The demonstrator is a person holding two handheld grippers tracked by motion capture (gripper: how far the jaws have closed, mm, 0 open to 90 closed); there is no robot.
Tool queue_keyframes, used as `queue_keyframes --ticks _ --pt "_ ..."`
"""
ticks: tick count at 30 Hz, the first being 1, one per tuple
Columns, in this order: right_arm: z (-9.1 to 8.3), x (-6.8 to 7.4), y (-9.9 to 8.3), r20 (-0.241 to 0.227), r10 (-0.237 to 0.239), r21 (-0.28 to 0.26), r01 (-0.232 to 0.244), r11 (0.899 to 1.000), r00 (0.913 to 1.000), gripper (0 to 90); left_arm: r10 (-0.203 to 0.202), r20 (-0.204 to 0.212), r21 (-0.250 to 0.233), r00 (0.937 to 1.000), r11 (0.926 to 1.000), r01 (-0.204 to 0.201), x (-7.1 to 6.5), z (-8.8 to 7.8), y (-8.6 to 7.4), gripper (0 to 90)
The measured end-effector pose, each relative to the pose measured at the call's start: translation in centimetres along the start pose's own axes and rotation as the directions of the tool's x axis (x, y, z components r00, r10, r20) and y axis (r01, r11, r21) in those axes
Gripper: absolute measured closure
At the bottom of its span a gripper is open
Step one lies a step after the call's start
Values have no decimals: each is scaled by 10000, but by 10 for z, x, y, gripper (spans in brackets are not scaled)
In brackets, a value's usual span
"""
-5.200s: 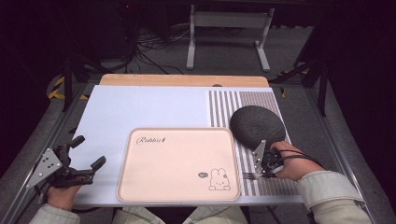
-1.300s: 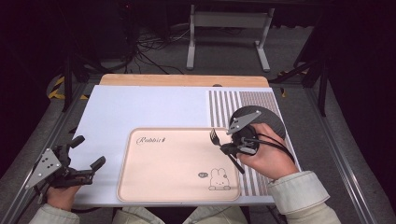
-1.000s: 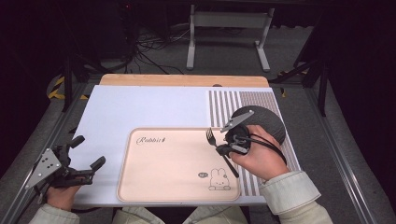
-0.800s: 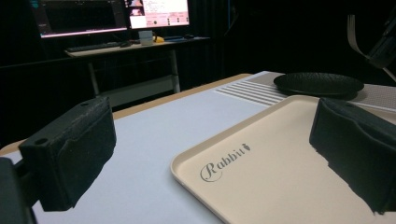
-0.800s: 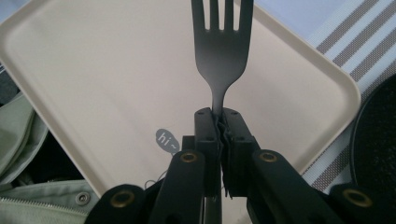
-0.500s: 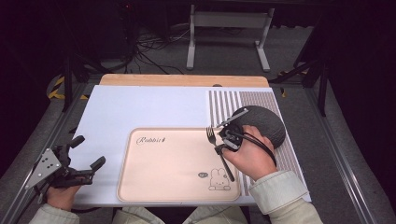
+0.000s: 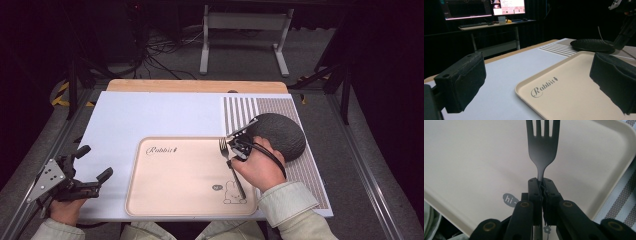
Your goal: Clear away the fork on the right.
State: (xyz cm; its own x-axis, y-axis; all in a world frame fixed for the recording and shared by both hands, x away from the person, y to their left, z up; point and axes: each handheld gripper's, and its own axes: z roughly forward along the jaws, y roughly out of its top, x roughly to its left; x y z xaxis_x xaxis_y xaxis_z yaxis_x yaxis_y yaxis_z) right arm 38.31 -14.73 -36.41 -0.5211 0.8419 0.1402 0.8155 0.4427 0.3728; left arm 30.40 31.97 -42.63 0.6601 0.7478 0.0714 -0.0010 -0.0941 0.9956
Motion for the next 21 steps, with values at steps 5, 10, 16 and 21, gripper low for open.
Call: queue_keyframes --ticks 5,10,16,21 --pt "10 -2 1 100 254 174 -256 9995 9996 868 -4 1 -3 10000 10000 4 0 0 0 13" --pt "18 -4 2 98 410 265 -413 9988 9991 866 -2 7 -1 10000 10000 2 0 0 0 13" --pt "32 -11 3 195 600 396 -608 9974 9980 863 -11 27 1 10000 10000 11 0 0 0 13" --pt "39 -13 2 208 702 462 -711 9964 9973 860 -12 38 6 10000 10000 12 0 0 0 13"
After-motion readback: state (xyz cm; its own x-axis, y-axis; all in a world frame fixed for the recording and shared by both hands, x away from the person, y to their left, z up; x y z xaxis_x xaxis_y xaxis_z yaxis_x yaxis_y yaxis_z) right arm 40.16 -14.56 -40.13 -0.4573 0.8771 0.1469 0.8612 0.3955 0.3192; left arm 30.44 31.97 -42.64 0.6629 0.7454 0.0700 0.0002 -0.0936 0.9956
